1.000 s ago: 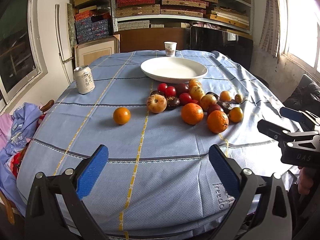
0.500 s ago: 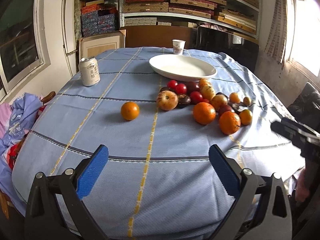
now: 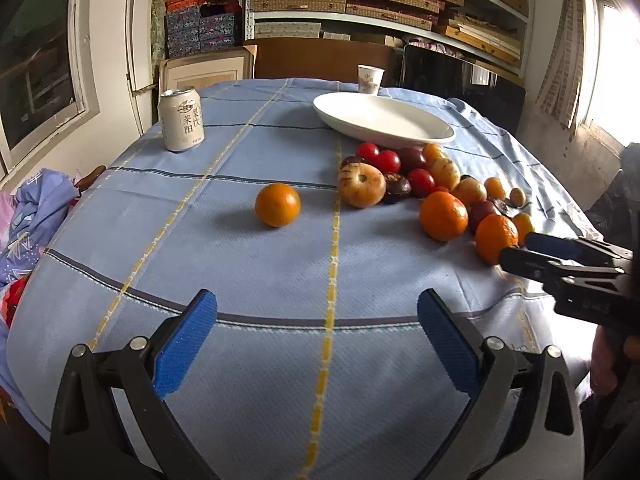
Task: Organize fruits
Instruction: 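Grasp a large orange with the right tool while the left tool grasps a small orange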
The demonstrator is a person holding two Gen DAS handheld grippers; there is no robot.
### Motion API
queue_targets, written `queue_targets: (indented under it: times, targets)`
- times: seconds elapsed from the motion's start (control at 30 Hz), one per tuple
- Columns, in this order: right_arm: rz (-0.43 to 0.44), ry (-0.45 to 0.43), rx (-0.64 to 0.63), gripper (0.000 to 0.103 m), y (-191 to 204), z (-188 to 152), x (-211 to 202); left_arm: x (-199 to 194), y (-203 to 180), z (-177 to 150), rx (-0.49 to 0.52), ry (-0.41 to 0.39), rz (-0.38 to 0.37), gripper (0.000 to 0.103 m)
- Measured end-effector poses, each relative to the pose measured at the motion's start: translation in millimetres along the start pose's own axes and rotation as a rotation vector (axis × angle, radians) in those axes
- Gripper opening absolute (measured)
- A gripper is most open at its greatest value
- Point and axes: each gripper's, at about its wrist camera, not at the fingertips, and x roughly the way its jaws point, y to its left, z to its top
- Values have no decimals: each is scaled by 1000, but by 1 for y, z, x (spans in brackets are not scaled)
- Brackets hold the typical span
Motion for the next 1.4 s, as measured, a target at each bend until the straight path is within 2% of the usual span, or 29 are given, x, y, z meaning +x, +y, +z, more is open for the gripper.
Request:
queue_targets:
  times: [0.03, 0.17, 0.33, 0.57, 0.63, 0.8, 0.83, 0.9, 1.0, 1.13, 1.2, 1.4]
  targets:
    - [6, 12, 1, 60, 0, 3, 6, 1, 2, 1, -2, -1, 3, 99]
    - [-15, 25, 10, 52, 0, 8, 15, 5, 9, 5, -10, 2, 20, 99]
    - [-11, 61, 51, 51, -7, 10, 30, 11, 20, 16, -34, 10, 8, 99]
    - [-3, 17, 91, 50, -13, 12, 29, 25, 39, 42, -50, 28, 14, 98]
    - [8, 3, 93, 45, -14, 10, 29, 34, 43, 52, -45, 43, 26, 98]
    - [42, -37, 125, 45, -21, 5, 27, 71, 37, 70, 48, 90, 45, 98]
    - [53, -41, 136, 45, -23, 5, 26, 77, 36, 71, 63, 100, 44, 96]
    - [71, -49, 158, 45, -28, 3, 26, 87, 32, 72, 79, 120, 39, 79]
    - [71, -61, 158, 45, -27, 2, 24, 100, 33, 72, 66, 154, 12, 69]
    - [74, -71, 144, 45, -25, 2, 23, 106, 40, 71, 36, 169, -12, 66]
    - [83, -71, 148, 45, -26, 1, 23, 107, 42, 72, 26, 166, -19, 53]
    - [91, -76, 151, 45, -26, 1, 22, 110, 42, 74, 16, 169, -52, 38]
